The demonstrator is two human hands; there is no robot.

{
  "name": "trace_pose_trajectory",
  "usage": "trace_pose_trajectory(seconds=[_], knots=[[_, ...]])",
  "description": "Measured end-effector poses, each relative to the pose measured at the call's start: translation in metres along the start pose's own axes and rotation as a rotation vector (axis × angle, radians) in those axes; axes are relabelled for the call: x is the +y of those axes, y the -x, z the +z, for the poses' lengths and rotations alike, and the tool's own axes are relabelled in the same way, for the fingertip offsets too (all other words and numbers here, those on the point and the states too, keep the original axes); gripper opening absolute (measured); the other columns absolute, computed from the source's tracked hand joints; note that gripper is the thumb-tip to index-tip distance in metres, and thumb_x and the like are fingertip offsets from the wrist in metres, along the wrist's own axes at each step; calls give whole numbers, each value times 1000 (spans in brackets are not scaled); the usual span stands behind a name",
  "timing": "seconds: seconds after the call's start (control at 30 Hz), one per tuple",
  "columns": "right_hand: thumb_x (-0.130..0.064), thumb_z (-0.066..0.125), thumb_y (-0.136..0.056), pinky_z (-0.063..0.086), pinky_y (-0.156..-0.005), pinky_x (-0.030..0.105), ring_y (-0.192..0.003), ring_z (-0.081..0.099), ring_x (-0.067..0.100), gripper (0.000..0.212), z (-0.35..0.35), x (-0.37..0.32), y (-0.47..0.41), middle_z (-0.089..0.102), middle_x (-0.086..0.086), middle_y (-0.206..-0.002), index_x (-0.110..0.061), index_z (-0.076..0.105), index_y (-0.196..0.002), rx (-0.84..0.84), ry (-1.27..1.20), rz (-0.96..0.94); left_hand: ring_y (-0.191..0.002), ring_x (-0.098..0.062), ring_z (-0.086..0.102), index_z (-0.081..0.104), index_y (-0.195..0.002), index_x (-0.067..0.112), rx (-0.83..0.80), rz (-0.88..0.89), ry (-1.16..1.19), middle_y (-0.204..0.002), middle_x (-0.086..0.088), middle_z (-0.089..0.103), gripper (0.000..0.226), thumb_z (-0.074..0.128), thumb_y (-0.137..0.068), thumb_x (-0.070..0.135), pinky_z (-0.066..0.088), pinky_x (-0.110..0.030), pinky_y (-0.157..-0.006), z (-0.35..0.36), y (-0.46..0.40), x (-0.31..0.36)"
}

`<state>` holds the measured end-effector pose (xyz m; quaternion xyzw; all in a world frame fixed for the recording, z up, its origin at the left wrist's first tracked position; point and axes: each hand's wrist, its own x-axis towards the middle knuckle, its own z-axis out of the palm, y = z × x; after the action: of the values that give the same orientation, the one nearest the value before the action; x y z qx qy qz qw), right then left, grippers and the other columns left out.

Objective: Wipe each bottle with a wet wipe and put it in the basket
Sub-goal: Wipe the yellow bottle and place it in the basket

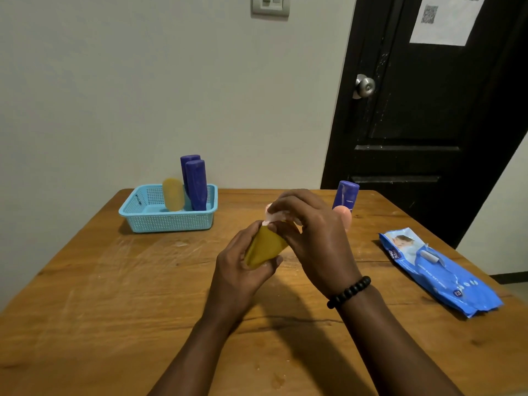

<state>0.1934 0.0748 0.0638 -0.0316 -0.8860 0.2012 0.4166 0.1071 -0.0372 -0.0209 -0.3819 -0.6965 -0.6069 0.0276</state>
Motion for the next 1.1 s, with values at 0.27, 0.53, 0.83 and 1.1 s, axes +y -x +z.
trace_pose_trajectory(seconds=[0.27, 0.53, 0.83, 1.1], knots=[[-5, 71, -84, 44, -83, 5, -90, 59, 1, 17, -3, -6, 2, 67, -5, -98, -16, 71, -95, 31, -43, 69, -118, 1, 54, 46, -139, 43, 16, 18, 54, -127, 23, 56, 68, 79, -82, 26, 51, -15, -84, -4, 0, 2], [-19, 69, -86, 46, -74, 6, -87, 59, -6, 11, -29, -7, 4, 64, -19, -91, -25, 71, -95, -184, -82, 186, -124, 4, 50, 46, -145, 32, 30, 34, 21, -136, 21, 54, 71, 79, -82, 23, 47, -9, -88, -7, 1, -2], [-23, 66, -89, 55, -78, 19, -93, 63, -2, 16, -55, -3, -10, 70, -11, -99, -22, 71, -104, -123, -306, 253, -121, 14, 47, 41, -142, 40, 42, 25, 38, -131, 33, 50, 73, 79, -82, 22, 42, -3, -87, -5, 2, 3], [-12, 63, -91, 50, -79, 11, -94, 59, 0, 17, -37, -11, -9, 65, -11, -103, -21, 71, -102, -272, -25, 73, -119, 13, 48, 41, -140, 43, 32, -6, 45, -127, 33, 52, 72, 79, -81, 28, 46, -7, -85, -4, 3, 2]])
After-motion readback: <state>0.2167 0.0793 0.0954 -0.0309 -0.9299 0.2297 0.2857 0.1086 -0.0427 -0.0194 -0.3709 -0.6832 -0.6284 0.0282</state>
